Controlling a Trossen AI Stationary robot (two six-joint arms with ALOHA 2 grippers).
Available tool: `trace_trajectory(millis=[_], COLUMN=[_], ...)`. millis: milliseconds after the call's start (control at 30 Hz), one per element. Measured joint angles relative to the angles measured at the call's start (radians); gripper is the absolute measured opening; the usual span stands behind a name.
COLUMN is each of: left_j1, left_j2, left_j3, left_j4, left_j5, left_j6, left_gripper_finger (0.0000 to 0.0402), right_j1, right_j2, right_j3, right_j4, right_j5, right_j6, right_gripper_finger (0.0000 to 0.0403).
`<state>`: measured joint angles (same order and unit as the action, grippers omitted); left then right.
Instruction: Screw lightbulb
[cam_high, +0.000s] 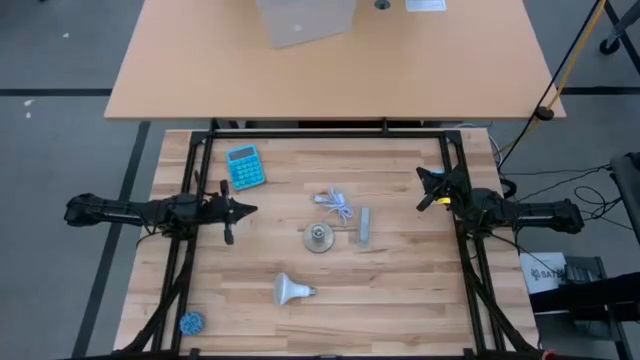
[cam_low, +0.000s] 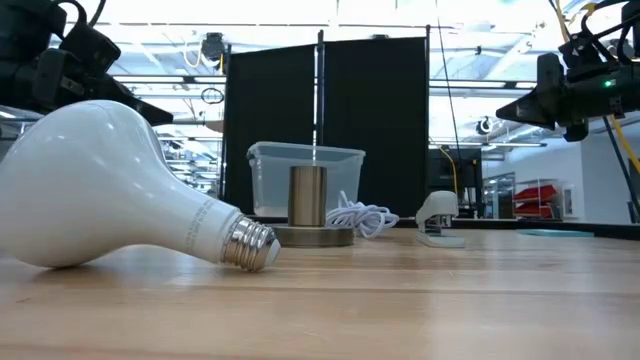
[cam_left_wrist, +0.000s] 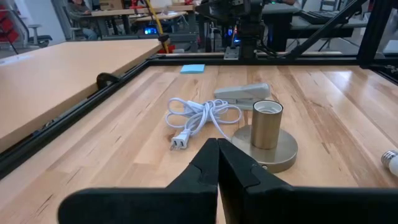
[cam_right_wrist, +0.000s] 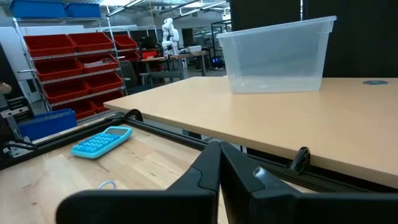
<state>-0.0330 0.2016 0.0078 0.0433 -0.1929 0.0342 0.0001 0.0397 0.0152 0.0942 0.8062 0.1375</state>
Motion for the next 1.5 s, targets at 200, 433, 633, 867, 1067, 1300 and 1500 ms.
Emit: trace_trajectory(millis=[200, 433, 633, 867, 1067, 1300, 1500], left_j1=[0.000, 0.000, 0.000, 0.000, 0.000, 0.000, 0.000], left_j2=[0.000, 0.000, 0.000, 0.000, 0.000, 0.000, 0.000], left_j3=[0.000, 0.000, 0.000, 0.000, 0.000, 0.000, 0.000], left_j4=[0.000, 0.000, 0.000, 0.000, 0.000, 0.000, 0.000], left_j5=[0.000, 0.000, 0.000, 0.000, 0.000, 0.000, 0.000], left_j6=[0.000, 0.000, 0.000, 0.000, 0.000, 0.000, 0.000], left_gripper_finger=[0.0000, 0.0000, 0.0000, 0.0000, 0.0000, 0.0000, 0.0000], right_j1=[0.000, 0.000, 0.000, 0.002, 0.002, 0.002, 0.002], right_j2=[0.000, 0.000, 0.011, 0.067, 0.204, 0.467, 0.701], right_j3=[0.000, 0.000, 0.006, 0.048, 0.128, 0.271, 0.406], right_j4=[0.013, 0.014, 0.119, 0.218, 0.217, 0.166, 0.234], right_j5=[0.000, -0.002, -0.473, -0.725, -0.723, -0.730, -0.728], right_j6=[0.094, 0.360, 0.294, 0.085, 0.005, -0.084, -0.068], right_gripper_finger=[0.0000, 0.0000, 0.0000, 0.0000, 0.0000, 0.0000, 0.0000])
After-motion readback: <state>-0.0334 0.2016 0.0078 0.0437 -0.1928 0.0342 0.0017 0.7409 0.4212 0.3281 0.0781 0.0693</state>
